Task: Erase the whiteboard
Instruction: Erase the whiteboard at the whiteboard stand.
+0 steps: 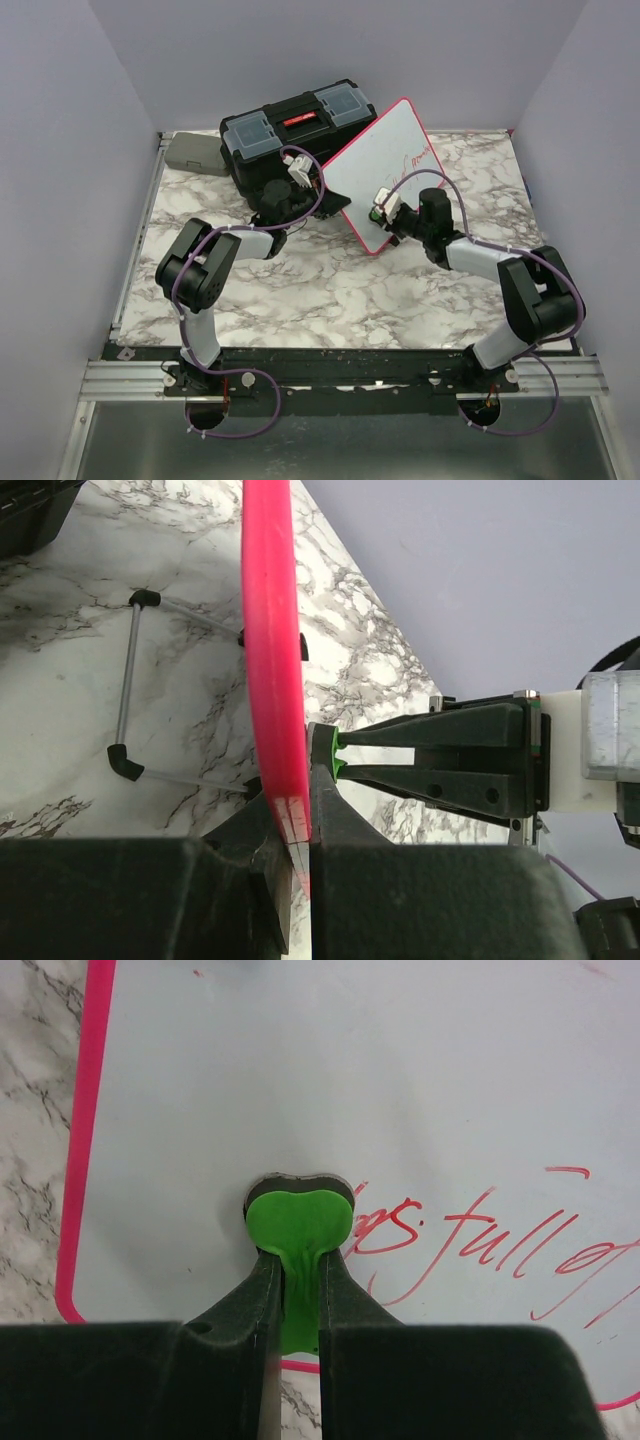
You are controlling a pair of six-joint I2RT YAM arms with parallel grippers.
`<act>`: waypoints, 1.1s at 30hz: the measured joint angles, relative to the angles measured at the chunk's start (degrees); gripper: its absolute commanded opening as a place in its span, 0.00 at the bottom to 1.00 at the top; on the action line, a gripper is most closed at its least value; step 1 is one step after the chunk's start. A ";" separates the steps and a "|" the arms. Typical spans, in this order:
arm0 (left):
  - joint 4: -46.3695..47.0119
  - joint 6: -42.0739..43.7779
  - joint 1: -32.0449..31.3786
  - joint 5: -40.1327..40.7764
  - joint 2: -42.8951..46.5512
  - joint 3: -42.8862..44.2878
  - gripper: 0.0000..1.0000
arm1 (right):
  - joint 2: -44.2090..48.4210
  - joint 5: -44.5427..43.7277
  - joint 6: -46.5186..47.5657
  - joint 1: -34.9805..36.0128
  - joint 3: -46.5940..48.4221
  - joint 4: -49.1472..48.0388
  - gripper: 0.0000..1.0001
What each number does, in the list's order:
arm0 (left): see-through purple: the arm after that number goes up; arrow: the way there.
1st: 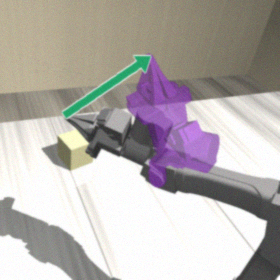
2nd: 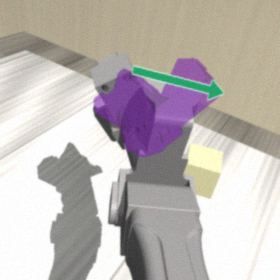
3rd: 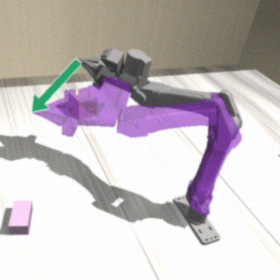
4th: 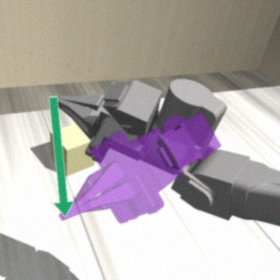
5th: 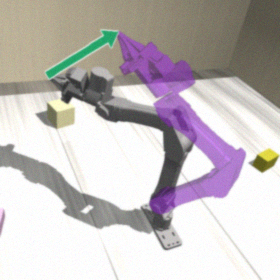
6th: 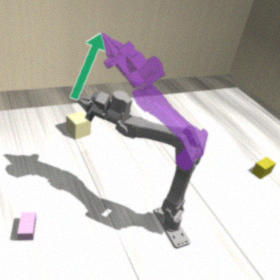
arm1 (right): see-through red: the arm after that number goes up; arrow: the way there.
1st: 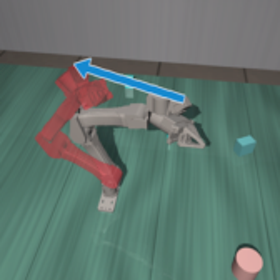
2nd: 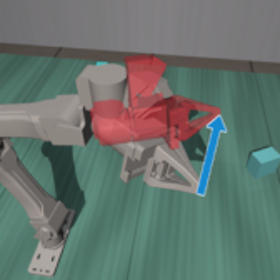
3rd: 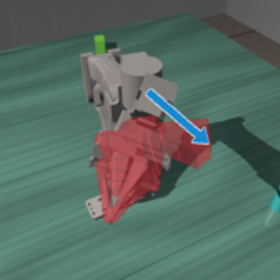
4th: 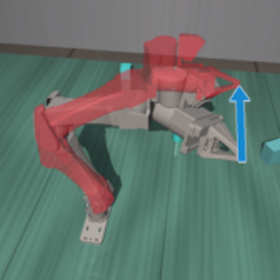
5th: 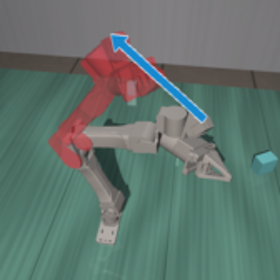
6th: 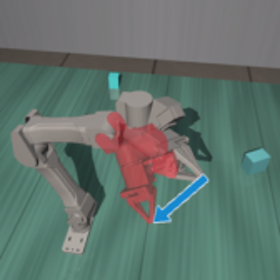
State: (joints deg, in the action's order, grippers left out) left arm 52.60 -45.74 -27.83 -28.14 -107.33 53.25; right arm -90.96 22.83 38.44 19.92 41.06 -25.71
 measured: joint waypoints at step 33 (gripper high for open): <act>-0.28 0.33 -0.04 0.02 -0.02 0.37 0.00 | 0.09 -6.14 7.43 -0.83 0.15 6.47 0.01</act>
State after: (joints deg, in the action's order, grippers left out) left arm 52.31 -45.41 -27.88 -28.12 -107.35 53.63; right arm -90.87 16.69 45.87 19.09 41.21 -19.25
